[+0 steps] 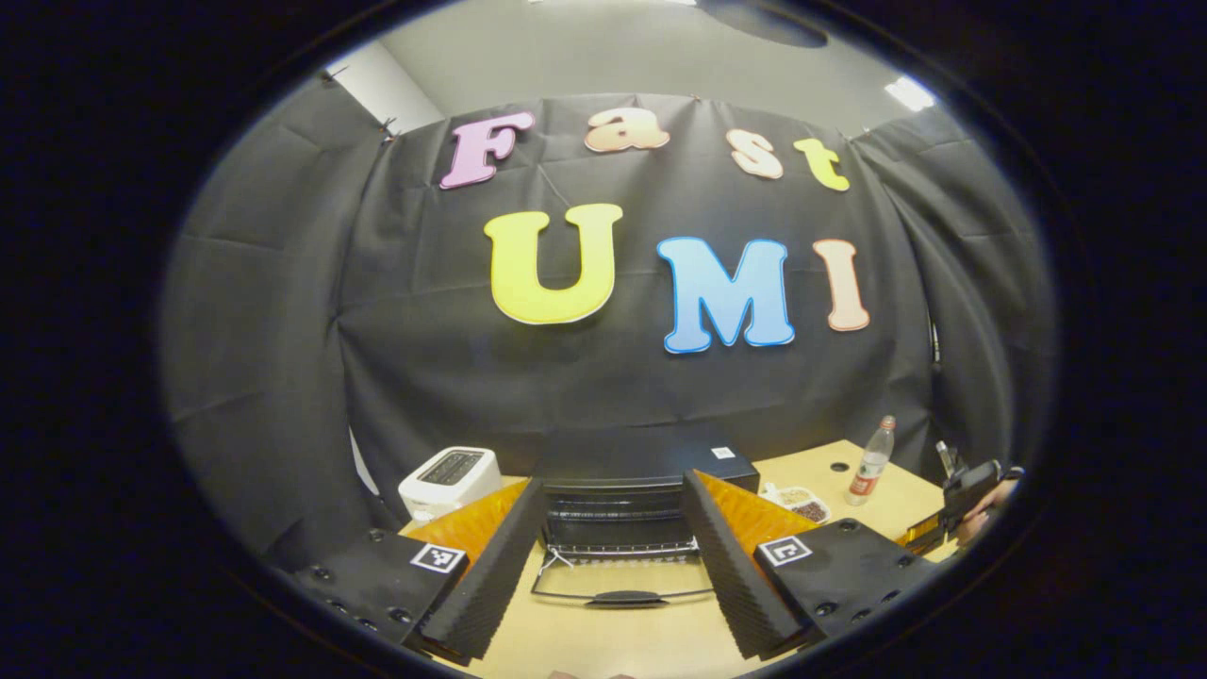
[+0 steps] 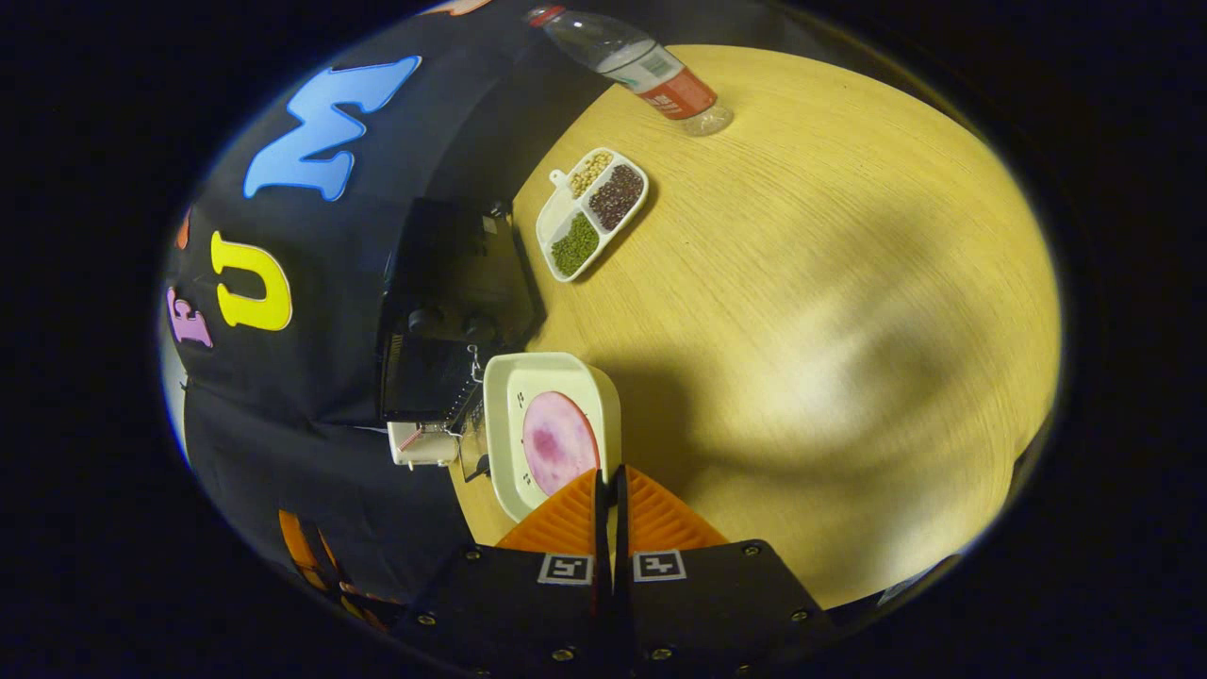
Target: Open the electric oven with the left hand, put the food in, and close the electric oven.
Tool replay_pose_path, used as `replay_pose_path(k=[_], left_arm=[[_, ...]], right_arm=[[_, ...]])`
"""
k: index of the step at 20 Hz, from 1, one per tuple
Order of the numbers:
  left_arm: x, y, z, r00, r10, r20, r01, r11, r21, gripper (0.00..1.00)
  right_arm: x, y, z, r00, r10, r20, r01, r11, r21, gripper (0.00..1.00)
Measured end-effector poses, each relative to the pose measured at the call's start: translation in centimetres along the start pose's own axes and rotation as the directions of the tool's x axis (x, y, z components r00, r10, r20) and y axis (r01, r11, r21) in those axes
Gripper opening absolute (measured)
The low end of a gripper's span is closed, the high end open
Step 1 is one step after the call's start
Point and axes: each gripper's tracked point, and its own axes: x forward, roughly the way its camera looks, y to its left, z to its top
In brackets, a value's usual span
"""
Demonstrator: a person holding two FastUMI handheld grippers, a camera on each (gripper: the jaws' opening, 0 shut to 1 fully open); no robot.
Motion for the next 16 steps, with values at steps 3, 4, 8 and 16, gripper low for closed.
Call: replay_pose_path(k=[3, 4, 8, 16], left_arm=[[-1.0, 2.0, -0.2, 0.999, -0.033, 0.026, 0.032, 0.999, 0.014, 1.00], [-1.2, 2.7, -0.4, 0.999, -0.037, 0.032, 0.037, 0.999, 0.016, 1.00], [-2.4, 6.0, -1.3, 0.999, -0.021, 0.031, 0.021, 1.000, -0.019, 1.00], [-4.6, 12.1, -2.9, 0.998, 0.057, 0.015, -0.056, 0.997, -0.052, 1.00]], right_arm=[[1.2, 4.8, -2.5, 0.999, 0.009, 0.032, -0.009, 1.000, 0.010, 0.01], [1.9, 6.2, -3.1, 0.999, 0.014, 0.039, -0.014, 1.000, 0.016, 0.01], [5.1, 11.1, -4.5, 0.997, 0.017, 0.080, -0.022, 0.998, 0.058, 0.02], [12.7, 16.6, -4.2, 0.985, -0.036, 0.168, -0.005, 0.971, 0.237, 0.01]])
